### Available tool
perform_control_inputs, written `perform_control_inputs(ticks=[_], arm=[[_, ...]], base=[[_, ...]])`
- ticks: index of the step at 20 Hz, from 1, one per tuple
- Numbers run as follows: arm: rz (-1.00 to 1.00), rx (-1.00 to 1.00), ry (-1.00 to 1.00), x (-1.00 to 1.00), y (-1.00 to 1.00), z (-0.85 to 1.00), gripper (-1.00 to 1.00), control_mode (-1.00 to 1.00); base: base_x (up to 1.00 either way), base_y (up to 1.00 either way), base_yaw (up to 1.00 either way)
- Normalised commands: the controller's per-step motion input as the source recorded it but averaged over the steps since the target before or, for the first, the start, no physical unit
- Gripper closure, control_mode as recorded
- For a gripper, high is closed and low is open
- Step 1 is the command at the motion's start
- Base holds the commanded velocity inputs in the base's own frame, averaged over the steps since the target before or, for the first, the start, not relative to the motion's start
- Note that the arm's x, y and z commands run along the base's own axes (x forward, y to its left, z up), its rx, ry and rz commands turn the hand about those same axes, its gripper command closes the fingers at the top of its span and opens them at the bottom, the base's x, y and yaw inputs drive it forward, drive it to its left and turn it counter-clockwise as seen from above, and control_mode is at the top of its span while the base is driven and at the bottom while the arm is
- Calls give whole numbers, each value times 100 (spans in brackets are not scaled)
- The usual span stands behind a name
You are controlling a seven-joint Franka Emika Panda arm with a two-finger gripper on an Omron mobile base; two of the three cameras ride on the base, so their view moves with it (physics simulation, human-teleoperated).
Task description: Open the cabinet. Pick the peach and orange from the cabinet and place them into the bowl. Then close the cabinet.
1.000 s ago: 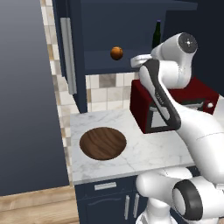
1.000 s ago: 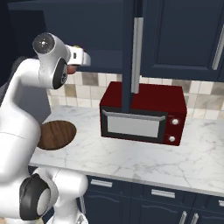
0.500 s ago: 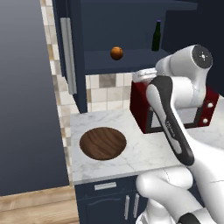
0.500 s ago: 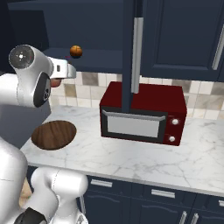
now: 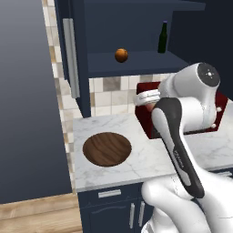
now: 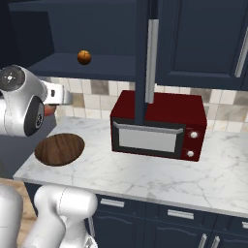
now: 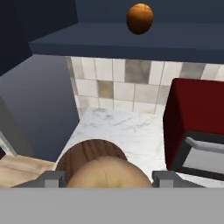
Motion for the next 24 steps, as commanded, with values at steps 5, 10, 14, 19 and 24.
perform_control_inputs(ticks=[5, 10, 14, 19, 24], arm=[[2, 0, 8, -7, 31, -48, 100, -100], [0, 0, 7, 1, 18, -28, 100, -100], [0, 0, 7, 6, 15, -27, 100, -100], [0, 0, 9, 2, 16, -22, 100, -100], [0, 0, 6, 3, 14, -24, 100, -100]], base=[[0, 0, 0], [0, 0, 0], [0, 0, 0], [0, 0, 0], [0, 0, 0]])
